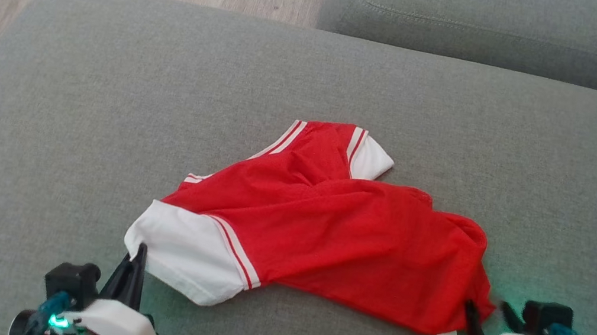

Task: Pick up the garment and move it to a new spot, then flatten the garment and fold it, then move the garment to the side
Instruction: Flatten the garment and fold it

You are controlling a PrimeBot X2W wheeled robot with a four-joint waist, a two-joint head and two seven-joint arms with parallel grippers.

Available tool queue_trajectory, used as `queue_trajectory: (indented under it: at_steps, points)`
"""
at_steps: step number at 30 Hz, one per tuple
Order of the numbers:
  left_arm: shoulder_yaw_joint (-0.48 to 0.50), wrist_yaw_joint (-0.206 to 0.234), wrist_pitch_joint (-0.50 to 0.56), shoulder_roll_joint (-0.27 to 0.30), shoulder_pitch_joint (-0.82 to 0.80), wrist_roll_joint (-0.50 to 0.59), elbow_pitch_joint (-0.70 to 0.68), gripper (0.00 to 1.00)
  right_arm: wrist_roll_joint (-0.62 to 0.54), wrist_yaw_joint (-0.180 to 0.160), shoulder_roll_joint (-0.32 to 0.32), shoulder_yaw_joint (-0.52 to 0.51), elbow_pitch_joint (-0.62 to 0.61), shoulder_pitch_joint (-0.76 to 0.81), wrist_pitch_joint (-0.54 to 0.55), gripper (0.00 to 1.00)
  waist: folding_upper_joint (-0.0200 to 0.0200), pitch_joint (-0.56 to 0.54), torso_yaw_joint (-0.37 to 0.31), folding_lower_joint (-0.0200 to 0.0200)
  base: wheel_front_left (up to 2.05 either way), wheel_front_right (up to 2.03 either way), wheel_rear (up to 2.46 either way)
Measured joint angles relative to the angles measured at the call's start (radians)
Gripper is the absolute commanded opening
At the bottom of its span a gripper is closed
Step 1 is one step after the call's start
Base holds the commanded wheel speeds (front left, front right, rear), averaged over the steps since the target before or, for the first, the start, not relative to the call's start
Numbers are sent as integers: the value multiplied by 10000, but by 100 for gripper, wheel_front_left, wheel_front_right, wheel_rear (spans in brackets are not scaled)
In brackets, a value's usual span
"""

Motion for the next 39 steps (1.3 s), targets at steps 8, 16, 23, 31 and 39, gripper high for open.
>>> queue_trajectory:
  at_steps: [8,16,23,31,39]
  points:
    - [-31,267,92,359,292,77,-836,0,1024,0,-2,466,90,-86,192,0,0,-271,10,1,0,0,0]
    - [63,441,226,1039,190,462,-2711,0,1751,0,12,176,-1499,-104,-17,0,0,-794,-237,0,0,0,0]
    - [351,616,1049,2015,-1422,1149,-5216,0,2224,0,15,-489,-4451,-475,428,0,0,-1277,-526,0,0,0,0]
    - [479,412,2564,2811,-4180,1950,-7551,0,2456,0,10,-1131,-8376,-835,1944,0,0,-1544,-933,0,0,0,0]
    - [495,-27,3632,2840,-6450,2182,-7984,0,2441,0,-207,-1937,-10347,-1936,3152,0,0,-1323,-1283,0,0,0,0]
